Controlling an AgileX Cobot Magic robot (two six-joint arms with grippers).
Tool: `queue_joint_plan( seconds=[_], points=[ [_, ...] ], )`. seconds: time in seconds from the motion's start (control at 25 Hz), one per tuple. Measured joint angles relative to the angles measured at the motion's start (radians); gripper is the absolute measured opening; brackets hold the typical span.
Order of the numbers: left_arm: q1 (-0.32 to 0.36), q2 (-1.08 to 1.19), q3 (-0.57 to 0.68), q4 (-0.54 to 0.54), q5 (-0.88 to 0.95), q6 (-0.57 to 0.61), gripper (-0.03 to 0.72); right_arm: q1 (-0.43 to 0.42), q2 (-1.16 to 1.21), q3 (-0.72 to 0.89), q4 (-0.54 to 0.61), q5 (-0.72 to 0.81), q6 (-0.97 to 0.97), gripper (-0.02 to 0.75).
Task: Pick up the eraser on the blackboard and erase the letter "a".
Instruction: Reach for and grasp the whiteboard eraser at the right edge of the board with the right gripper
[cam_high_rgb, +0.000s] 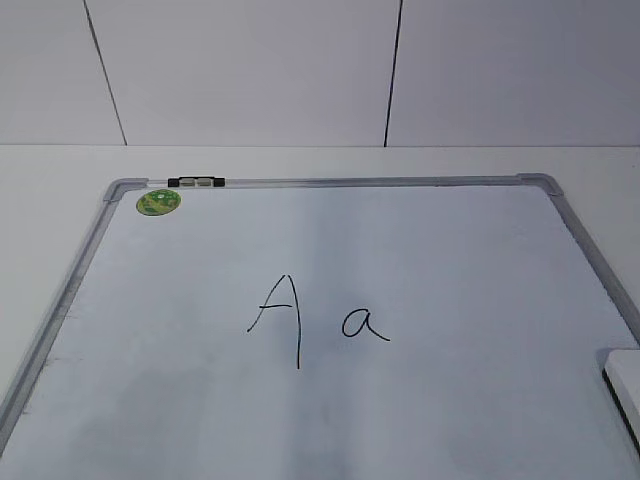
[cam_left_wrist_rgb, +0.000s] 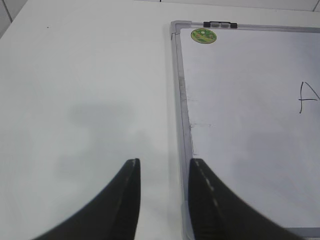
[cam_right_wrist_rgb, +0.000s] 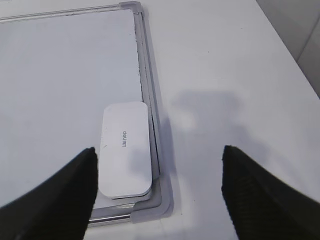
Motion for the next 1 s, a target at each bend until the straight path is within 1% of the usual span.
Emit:
queue_joint_plan(
  seconds=[1.0],
  points=[
    [0.0,0.0,0.0,0.0,0.0,0.0,0.245,0.0,0.0,0.0,-0.002,-0.002,0.0,0.592]
  ],
)
